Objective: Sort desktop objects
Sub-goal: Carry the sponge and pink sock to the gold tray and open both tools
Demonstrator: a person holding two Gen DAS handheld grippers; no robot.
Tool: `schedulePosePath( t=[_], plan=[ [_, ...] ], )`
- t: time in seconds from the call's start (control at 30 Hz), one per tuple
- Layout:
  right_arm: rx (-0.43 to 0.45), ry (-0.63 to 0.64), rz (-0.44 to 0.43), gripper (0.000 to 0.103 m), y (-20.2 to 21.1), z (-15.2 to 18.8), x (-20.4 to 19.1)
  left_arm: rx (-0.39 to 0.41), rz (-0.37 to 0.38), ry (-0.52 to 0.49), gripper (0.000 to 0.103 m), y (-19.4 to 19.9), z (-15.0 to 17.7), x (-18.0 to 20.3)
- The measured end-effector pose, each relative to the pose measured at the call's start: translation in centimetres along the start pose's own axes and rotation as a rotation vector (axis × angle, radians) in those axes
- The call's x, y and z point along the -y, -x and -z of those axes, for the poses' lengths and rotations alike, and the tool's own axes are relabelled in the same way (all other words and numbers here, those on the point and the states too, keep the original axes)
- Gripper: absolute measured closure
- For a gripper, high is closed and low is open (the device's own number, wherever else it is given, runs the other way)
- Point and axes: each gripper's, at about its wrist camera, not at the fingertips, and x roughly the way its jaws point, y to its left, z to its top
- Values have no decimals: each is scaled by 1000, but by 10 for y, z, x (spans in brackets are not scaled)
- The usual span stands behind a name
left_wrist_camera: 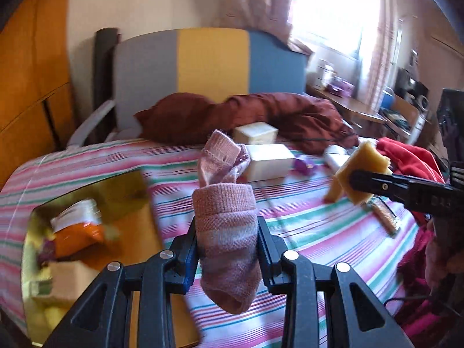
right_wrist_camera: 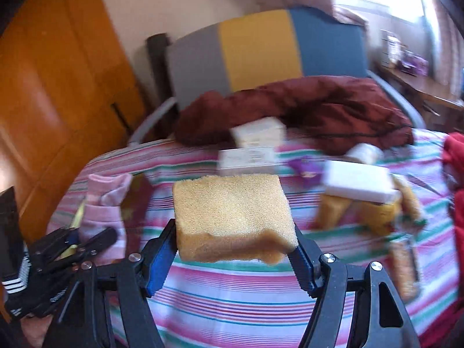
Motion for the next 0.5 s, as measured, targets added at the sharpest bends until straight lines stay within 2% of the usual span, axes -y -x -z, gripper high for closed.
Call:
schedulePosePath(
  t=[0.33, 0.5],
  plan=[
    [-78, 144, -177, 31, -39, 13, -115, 9, -155, 177, 68, 32, 35, -97],
    [-118, 191, -244, 29, -56, 24, -157, -2, -258, 249, 68, 46, 56, -148]
  ],
)
